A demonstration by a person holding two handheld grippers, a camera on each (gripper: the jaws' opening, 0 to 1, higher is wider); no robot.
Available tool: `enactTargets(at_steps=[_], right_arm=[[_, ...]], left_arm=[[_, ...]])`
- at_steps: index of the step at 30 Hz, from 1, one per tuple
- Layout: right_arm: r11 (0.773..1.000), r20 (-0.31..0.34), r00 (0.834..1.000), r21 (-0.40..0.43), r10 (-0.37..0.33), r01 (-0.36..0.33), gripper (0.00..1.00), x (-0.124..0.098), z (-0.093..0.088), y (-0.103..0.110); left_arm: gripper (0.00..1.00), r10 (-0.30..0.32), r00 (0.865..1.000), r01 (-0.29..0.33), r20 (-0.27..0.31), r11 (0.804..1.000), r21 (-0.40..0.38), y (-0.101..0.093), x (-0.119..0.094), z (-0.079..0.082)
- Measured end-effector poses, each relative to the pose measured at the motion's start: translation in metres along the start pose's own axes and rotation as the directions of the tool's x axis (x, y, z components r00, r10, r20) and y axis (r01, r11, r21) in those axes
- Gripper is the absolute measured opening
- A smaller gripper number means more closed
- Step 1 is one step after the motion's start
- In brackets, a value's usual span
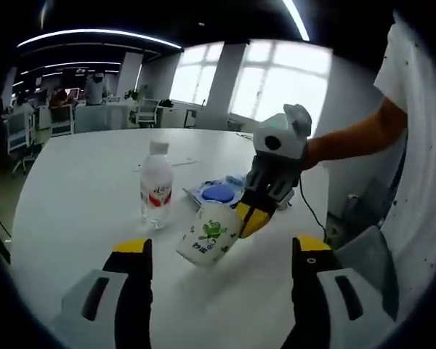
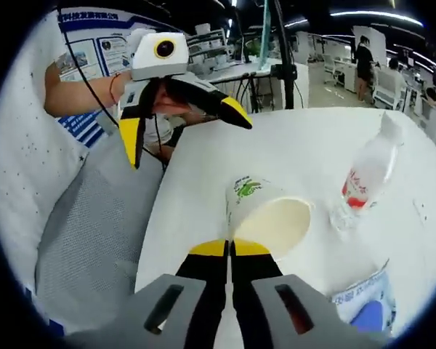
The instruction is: Arrange the tabletop items into an orderly group along one side of the table until the central work area is clear of visible clutter.
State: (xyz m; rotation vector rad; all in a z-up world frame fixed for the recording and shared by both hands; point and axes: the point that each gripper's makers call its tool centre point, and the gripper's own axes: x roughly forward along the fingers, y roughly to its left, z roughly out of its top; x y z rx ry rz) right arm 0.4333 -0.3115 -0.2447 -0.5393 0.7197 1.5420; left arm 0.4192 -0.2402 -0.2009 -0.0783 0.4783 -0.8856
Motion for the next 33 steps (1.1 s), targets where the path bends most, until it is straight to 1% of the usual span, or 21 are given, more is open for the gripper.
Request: enactTargets(at_steps=[2, 4, 6, 7, 9, 11, 13, 14, 15, 16, 18, 21, 22, 24, 25, 26, 27, 28, 29, 31, 33], right_arm=[[1.000, -0.017, 1.000, -0.016, -0.018, 0.017, 0.00, -0.011, 0.001, -0.007], [0.997, -0.063, 0.997, -0.054, -0.053, 0.050, 0.00, -0.025, -0.002, -0.019], [0.992, -0.111, 0.990, -0.100, -0.088, 0.077, 0.00, -0.036, -0.006, -0.030], [0.987, -0.151, 0.983, -0.135, -0.106, 0.086, 0.00, -0.042, -0.009, -0.037], [0.977, -0.208, 0.968, -0.189, -0.139, 0.100, 0.00, -0.050, -0.014, -0.049], [0.966, -0.245, 0.957, -0.243, -0.155, 0.094, 0.00, -0.054, -0.014, -0.055], [0.948, -0.298, 0.935, -0.303, -0.194, 0.100, 0.00, -0.058, -0.018, -0.066], [0.937, -0.330, 0.922, -0.338, -0.202, 0.084, 0.00, -0.059, -0.020, -0.070], [0.930, -0.349, 0.915, -0.360, -0.205, 0.071, 0.00, -0.059, -0.021, -0.072], [0.922, -0.371, 0.904, -0.382, -0.214, 0.061, 0.00, -0.059, -0.022, -0.076], [0.903, -0.406, 0.883, -0.428, -0.237, 0.045, 0.00, -0.060, -0.024, -0.083], [0.863, -0.466, 0.843, -0.506, -0.267, -0.007, 0.00, -0.060, -0.029, -0.095], [0.854, -0.474, 0.838, -0.519, -0.270, -0.019, 0.00, -0.059, -0.030, -0.098], [0.826, -0.498, 0.818, -0.561, -0.287, -0.052, 0.00, -0.058, -0.031, -0.105], [0.804, -0.510, 0.805, -0.591, -0.303, -0.072, 0.00, -0.057, -0.031, -0.109], [0.797, -0.515, 0.801, -0.598, -0.306, -0.080, 0.00, -0.057, -0.031, -0.110], [0.776, -0.534, 0.786, -0.620, -0.312, -0.114, 0.00, -0.054, -0.034, -0.114], [0.762, -0.545, 0.776, -0.633, -0.318, -0.133, 0.00, -0.053, -0.036, -0.117], [0.744, -0.558, 0.764, -0.650, -0.326, -0.157, 0.00, -0.052, -0.037, -0.119], [0.721, -0.571, 0.748, -0.668, -0.338, -0.184, 0.00, -0.049, -0.040, -0.124], [0.706, -0.585, 0.738, -0.675, -0.336, -0.214, 0.00, -0.047, -0.042, -0.125]], left_arm=[[0.80, -0.007, 1.000, 0.007, 0.003, 1.000, 0.003, -0.001, 0.002, 0.001], [0.79, -0.014, 1.000, 0.014, 0.000, 1.000, 0.014, -0.002, 0.003, 0.000], [0.80, -0.021, 1.000, 0.021, 0.002, 1.000, 0.016, -0.004, 0.005, 0.000], [0.80, -0.023, 1.000, 0.023, 0.005, 1.000, 0.018, -0.004, 0.005, 0.001], [0.80, -0.029, 1.000, 0.029, 0.012, 0.999, 0.014, -0.005, 0.006, 0.002], [0.80, -0.032, 0.999, 0.032, 0.015, 0.999, 0.016, -0.005, 0.006, 0.002], [0.80, -0.033, 0.999, 0.033, 0.018, 0.999, 0.016, -0.005, 0.007, 0.003], [0.80, -0.033, 0.999, 0.033, 0.019, 0.999, 0.018, -0.005, 0.007, 0.003], [0.79, -0.033, 0.999, 0.033, 0.021, 0.999, 0.019, -0.005, 0.006, 0.003], [0.79, -0.034, 0.999, 0.033, 0.025, 0.999, 0.016, -0.005, 0.006, 0.004], [0.79, -0.033, 0.999, 0.033, 0.034, 0.999, 0.010, -0.004, 0.006, 0.005], [0.79, -0.033, 0.999, 0.032, 0.040, 0.999, 0.007, -0.003, 0.005, 0.005], [0.79, -0.032, 0.999, 0.032, 0.043, 0.999, 0.005, -0.003, 0.005, 0.006], [0.79, -0.030, 0.999, 0.029, 0.044, 1.000, 0.004, -0.001, 0.005, 0.005], [0.79, -0.029, 0.999, 0.029, 0.045, 1.000, 0.002, -0.001, 0.005, 0.005], [0.79, -0.029, 0.998, 0.029, 0.047, 1.000, 0.000, -0.001, 0.005, 0.005], [0.79, -0.030, 0.998, 0.030, 0.048, 1.000, -0.001, 0.000, 0.005, 0.005], [0.79, -0.028, 0.998, 0.028, 0.049, 1.000, -0.001, 0.001, 0.005, 0.004], [0.79, -0.028, 0.998, 0.028, 0.049, 1.000, -0.005, 0.002, 0.005, 0.004], [0.79, -0.026, 0.998, 0.027, 0.050, 1.000, -0.009, 0.003, 0.006, 0.002], [0.79, -0.028, 0.998, 0.028, 0.050, 1.000, -0.013, 0.004, 0.007, 0.002]])
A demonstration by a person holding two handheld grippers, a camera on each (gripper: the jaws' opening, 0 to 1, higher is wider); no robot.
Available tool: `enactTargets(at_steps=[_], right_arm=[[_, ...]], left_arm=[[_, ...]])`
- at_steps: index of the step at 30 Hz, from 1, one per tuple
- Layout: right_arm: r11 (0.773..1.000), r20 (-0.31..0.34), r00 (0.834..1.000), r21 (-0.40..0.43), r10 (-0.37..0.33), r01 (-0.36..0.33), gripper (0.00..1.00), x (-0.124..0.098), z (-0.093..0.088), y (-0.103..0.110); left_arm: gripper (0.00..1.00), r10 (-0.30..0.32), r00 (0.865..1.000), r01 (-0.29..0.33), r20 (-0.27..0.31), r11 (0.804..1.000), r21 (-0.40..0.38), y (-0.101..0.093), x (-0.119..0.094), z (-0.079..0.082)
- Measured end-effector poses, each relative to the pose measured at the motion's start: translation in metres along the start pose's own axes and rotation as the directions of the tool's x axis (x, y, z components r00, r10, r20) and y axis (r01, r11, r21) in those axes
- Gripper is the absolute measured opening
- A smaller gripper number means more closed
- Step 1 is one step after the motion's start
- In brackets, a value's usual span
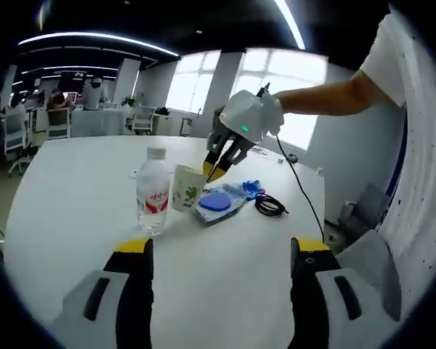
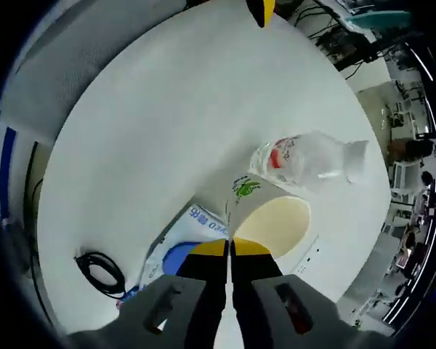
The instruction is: Arrange the tabletop items into an orderly group along one side of the table until the central work area is clear of visible clutter.
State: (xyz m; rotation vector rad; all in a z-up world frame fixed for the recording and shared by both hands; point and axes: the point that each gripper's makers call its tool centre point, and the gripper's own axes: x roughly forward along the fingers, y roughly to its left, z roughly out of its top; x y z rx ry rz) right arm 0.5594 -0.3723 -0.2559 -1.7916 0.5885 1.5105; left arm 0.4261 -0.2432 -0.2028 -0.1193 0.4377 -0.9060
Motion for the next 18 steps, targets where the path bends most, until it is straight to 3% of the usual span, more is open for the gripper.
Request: enactTargets(at_steps=[10, 18], right_arm=[[0.993, -0.056, 0.998, -0.114, 0.029, -0.035, 0.00, 0.021, -0.006, -0.003], [0.989, -0.074, 0.997, -0.144, 0.035, -0.045, 0.00, 0.029, -0.003, -0.004]], left_arm=[[0.78, -0.007, 1.000, 0.007, 0.005, 1.000, -0.013, 0.001, 0.007, -0.001], [0.78, -0.012, 1.000, 0.012, 0.007, 1.000, -0.025, 0.001, 0.009, -0.003]])
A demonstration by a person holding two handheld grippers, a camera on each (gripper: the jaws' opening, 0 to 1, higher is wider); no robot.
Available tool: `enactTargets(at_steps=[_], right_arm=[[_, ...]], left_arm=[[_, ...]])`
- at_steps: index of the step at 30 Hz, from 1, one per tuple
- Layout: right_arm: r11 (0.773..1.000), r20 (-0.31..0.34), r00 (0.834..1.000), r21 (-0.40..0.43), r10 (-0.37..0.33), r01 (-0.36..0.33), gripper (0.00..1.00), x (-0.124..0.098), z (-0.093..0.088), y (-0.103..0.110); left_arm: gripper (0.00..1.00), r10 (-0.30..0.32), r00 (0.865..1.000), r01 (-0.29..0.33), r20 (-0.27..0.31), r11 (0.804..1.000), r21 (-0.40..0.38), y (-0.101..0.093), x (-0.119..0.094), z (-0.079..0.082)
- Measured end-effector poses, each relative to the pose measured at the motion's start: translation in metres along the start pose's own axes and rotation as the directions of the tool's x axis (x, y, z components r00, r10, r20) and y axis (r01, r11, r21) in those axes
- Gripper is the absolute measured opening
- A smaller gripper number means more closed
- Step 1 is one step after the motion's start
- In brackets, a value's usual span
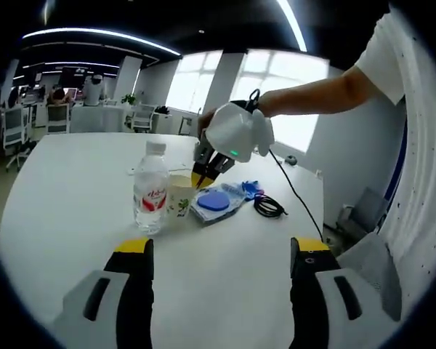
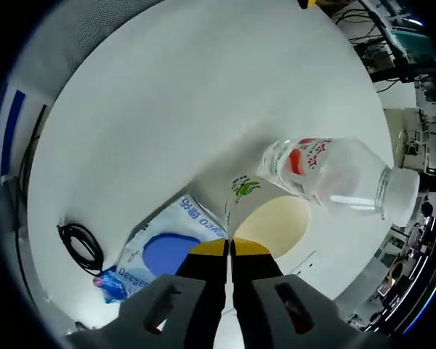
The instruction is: Arrange the tabletop items into an orderly group along one side of the table until the central work area is clear of visible clutter.
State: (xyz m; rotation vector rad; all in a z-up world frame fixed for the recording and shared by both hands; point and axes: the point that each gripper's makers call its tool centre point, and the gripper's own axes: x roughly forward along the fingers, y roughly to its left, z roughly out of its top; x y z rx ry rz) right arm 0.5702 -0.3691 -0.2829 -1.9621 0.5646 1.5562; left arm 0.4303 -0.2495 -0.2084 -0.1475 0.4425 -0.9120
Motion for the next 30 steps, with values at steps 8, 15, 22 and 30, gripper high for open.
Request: enactTargets(at_steps=[8, 15, 22, 30], right_arm=[[0.999, -0.030, 1.000, -0.043, 0.008, -0.009, 0.00, 0.008, 0.000, 0.000], [0.999, -0.041, 0.999, -0.044, 0.018, -0.019, 0.00, 0.012, -0.002, 0.001], [0.999, -0.046, 0.999, -0.038, 0.019, -0.020, 0.00, 0.013, -0.003, 0.001], [1.000, -0.043, 0.999, -0.024, 0.014, -0.015, 0.09, 0.013, -0.002, 0.001]], left_arm=[[0.78, 0.004, 1.000, -0.004, 0.005, 1.000, -0.009, 0.002, 0.000, -0.001], [0.78, 0.005, 1.000, -0.005, 0.006, 1.000, -0.013, 0.001, 0.000, -0.003], [0.78, 0.005, 1.000, -0.005, 0.005, 1.000, -0.014, 0.001, 0.000, -0.004], [0.78, 0.004, 1.000, -0.004, 0.000, 1.000, -0.016, 0.000, 0.000, -0.006]])
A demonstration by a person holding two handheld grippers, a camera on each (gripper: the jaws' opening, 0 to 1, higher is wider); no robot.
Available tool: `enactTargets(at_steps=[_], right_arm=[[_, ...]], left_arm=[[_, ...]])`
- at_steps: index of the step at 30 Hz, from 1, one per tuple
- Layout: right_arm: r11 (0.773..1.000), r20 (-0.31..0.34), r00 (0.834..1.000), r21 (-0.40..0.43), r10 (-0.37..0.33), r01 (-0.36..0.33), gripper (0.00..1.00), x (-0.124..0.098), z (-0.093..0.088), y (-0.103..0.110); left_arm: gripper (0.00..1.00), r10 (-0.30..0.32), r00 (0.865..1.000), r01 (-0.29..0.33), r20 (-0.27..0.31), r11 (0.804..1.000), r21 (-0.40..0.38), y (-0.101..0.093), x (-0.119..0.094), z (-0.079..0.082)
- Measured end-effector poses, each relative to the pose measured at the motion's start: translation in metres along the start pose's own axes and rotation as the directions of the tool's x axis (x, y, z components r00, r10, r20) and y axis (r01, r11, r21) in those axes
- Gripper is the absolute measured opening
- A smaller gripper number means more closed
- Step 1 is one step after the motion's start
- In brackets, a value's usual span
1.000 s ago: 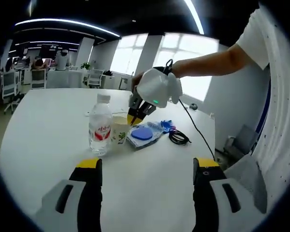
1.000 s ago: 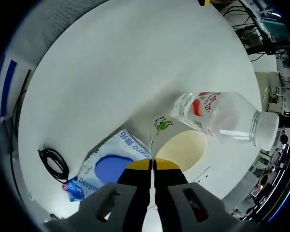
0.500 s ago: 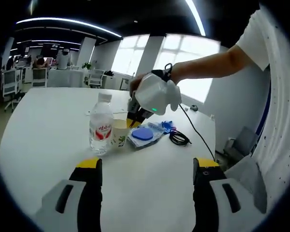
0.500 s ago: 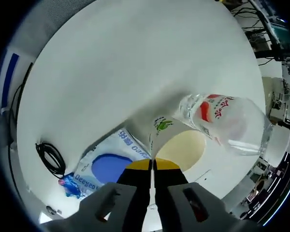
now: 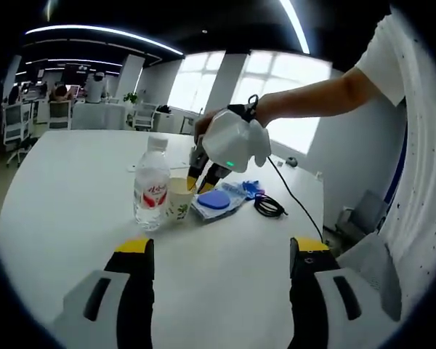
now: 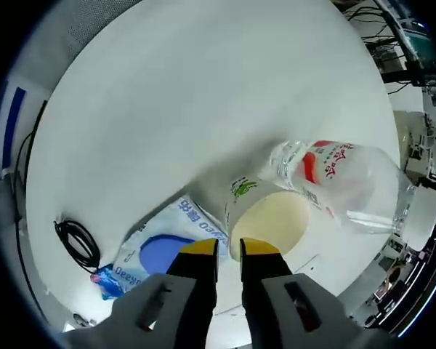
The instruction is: Arrange the tabletop items into an orderly group along one side of the table until the central work area is clear of visible clutter.
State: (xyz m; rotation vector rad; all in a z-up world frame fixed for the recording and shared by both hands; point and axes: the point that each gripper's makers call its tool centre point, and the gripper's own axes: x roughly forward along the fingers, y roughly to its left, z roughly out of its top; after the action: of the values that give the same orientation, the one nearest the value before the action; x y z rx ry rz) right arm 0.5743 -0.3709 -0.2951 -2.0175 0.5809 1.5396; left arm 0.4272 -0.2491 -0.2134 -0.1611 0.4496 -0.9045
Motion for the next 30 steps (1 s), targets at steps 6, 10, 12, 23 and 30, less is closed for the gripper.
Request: enactTargets(at_steps=[6, 10, 12, 23, 30], right_arm=[[1.000, 0.013, 1.000, 0.026, 0.005, -0.006, 0.17, -0.002, 0.001, 0.003], [0.998, 0.029, 1.000, 0.054, 0.008, -0.010, 0.24, -0.003, 0.002, 0.007], [0.997, 0.042, 0.999, 0.078, 0.008, -0.012, 0.28, -0.005, 0.003, 0.009], [0.981, 0.084, 0.996, 0.194, -0.014, -0.003, 0.44, -0.015, 0.004, 0.020], [0.941, 0.140, 0.989, 0.340, -0.043, -0.007, 0.57, -0.024, 0.008, 0.027]], left_arm=[[0.78, -0.003, 1.000, 0.003, -0.002, 1.000, -0.001, -0.001, 0.001, -0.001], [0.78, -0.004, 1.000, 0.004, -0.003, 1.000, 0.003, -0.002, 0.001, -0.001], [0.78, -0.004, 1.000, 0.004, -0.006, 1.000, 0.007, -0.003, 0.001, 0.000], [0.78, -0.017, 1.000, 0.017, -0.012, 1.000, 0.018, -0.007, 0.003, 0.003], [0.78, -0.024, 1.000, 0.024, -0.019, 0.999, 0.028, -0.009, 0.005, 0.004]])
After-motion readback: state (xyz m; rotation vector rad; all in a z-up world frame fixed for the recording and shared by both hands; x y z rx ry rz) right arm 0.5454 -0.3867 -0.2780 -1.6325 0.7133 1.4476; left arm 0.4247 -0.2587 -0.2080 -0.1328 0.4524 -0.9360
